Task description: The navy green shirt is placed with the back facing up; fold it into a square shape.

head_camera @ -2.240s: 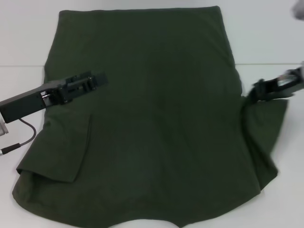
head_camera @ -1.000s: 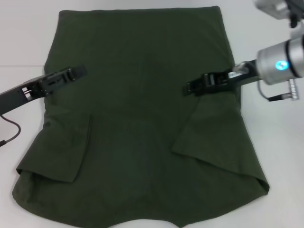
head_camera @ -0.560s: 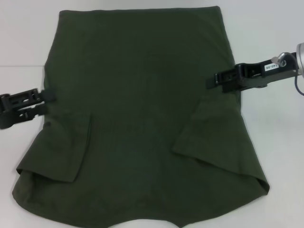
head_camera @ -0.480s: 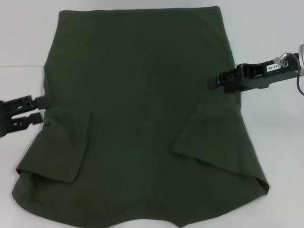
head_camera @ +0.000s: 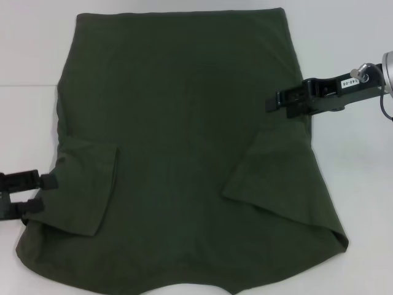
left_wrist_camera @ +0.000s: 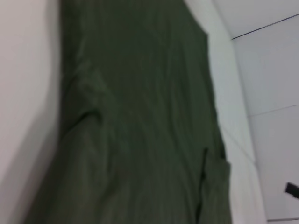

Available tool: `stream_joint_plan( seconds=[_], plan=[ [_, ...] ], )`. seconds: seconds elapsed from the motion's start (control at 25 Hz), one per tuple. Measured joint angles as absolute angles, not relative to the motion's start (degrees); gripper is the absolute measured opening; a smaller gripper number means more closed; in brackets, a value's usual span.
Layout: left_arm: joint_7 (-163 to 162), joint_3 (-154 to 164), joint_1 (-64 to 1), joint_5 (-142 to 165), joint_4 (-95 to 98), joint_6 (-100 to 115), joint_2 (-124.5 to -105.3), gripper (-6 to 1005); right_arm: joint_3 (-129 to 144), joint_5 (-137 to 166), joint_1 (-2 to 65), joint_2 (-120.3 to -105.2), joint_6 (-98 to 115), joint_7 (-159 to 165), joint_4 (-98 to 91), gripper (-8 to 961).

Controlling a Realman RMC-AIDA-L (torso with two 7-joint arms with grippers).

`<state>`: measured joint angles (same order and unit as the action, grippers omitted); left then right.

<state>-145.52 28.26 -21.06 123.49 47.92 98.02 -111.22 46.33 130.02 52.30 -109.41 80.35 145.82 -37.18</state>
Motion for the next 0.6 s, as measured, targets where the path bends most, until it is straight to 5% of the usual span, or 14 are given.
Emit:
stream_joint_plan(
  seconds=[0.6],
  plan=[
    [-144.7,28.0,-19.5,133.3,48.6,91.8,-111.3,813,46.2,130.1,51.8,-109.42,80.5,146.1,-37.1,689]
  ],
)
